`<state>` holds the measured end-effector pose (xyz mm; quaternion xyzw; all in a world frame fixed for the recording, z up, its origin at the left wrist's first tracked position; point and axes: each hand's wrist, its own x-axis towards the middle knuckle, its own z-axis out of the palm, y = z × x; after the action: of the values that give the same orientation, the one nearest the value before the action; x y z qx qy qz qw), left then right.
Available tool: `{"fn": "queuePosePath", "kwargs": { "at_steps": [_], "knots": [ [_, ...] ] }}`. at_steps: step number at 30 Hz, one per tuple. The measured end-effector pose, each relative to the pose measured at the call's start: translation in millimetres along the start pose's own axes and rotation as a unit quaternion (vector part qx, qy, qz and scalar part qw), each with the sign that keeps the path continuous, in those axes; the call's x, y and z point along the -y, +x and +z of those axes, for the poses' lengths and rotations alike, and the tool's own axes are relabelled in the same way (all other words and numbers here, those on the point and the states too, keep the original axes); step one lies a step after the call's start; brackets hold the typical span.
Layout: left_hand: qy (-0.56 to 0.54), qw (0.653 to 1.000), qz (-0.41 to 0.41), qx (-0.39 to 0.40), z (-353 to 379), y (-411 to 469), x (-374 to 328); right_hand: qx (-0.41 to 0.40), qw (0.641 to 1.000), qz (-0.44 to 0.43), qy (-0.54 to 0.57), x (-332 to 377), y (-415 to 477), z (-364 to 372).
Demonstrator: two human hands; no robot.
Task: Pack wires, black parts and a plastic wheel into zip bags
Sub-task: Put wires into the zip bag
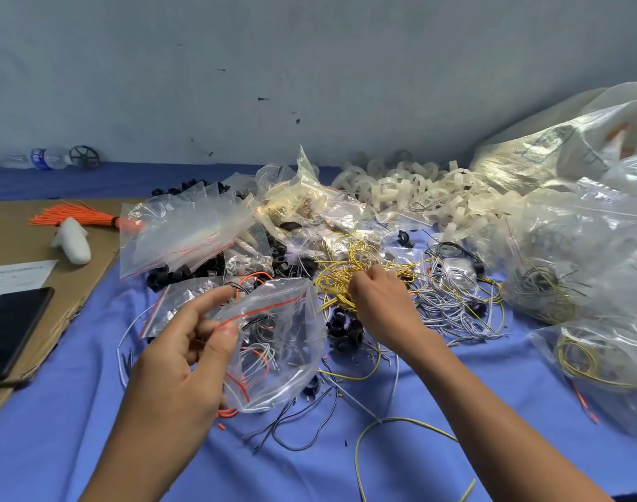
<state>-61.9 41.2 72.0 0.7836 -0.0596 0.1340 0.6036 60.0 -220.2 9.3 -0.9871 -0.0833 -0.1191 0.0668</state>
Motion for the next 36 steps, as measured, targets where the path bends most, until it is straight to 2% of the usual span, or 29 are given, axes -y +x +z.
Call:
{"fn": "queuePosePath", "kwargs": {
  "at_steps": [2,4,7,10,16,20,25,26,29,31,33,36],
  "knots": [
    [-0.005,1.000,0.005,0.006,0.8,0.7,-0.2,-0.064,0.991,0.029,0.115,-3.4,-0.9,-12.9],
    [-0.016,1.000,0.001,0.012,1.4,1.1,1.5,-0.113,0.964,0.073,0.227,-7.3,-2.1,-28.8],
    [-0.016,1.000,-0.003,0.020,3.4,0.0,7.0,-0.156,0.904,0.136,0.375,-14.0,-6.1,-51.3],
    [-0.007,1.000,-0.011,0.028,6.1,-2.3,11.9,-0.172,0.831,0.154,0.507,-18.0,-11.0,-67.5],
    [0.021,0.999,-0.014,0.047,12.5,-5.0,13.8,-0.198,0.713,0.132,0.659,-15.8,-14.9,-83.9],
    [0.040,0.997,-0.010,0.057,14.1,-7.1,12.2,-0.234,0.662,0.105,0.704,-18.9,-11.7,-89.6],
    [0.048,0.996,-0.008,0.068,19.3,-10.4,9.0,-0.298,0.659,0.078,0.687,-28.1,-4.7,-91.2],
    [0.052,0.996,-0.007,0.070,20.1,-11.4,8.6,-0.316,0.678,0.078,0.660,-30.4,-4.0,-89.5],
    [0.060,0.995,-0.007,0.079,21.7,-14.2,8.5,-0.369,0.806,0.068,0.459,-39.9,-3.5,-83.0],
    [0.062,0.995,-0.007,0.083,21.8,-14.7,9.0,-0.382,0.854,0.055,0.349,-45.5,-3.6,-80.8],
    [0.064,0.994,-0.007,0.088,21.1,-15.2,8.9,-0.383,0.862,0.055,0.326,-50.0,-4.7,-81.4],
    [0.063,0.994,-0.009,0.093,21.9,-15.4,8.6,-0.376,0.844,0.056,0.377,-51.0,-8.9,-85.0]
  ]
}}
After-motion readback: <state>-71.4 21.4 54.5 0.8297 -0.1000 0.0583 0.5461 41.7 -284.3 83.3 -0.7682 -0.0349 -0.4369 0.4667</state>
